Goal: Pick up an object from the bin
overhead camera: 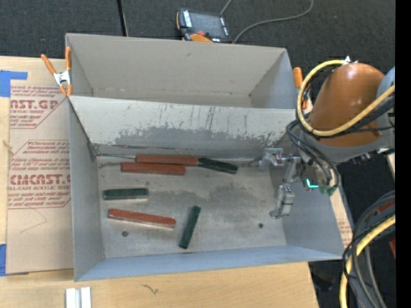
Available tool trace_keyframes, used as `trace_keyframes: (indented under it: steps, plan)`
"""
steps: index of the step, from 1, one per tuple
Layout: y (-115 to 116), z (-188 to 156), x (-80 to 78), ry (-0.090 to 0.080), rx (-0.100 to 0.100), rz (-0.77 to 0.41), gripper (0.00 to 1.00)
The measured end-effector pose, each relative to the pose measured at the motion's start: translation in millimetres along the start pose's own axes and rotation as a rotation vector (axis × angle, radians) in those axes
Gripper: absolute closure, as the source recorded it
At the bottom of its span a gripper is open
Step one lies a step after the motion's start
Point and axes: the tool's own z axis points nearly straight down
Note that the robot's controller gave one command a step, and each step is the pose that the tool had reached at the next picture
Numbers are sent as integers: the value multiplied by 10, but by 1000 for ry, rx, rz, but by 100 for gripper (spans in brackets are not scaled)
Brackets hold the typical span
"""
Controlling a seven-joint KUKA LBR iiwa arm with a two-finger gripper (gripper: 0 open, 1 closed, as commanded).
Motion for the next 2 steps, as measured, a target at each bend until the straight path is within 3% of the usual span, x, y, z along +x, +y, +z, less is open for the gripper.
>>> trace_keyframes:
  steps: [1, 2]
  plan:
    - [399, 1120, 11, 1, -3, 52, 0]
    - [1009, 1294, -253, -7, -4, 33, 0]
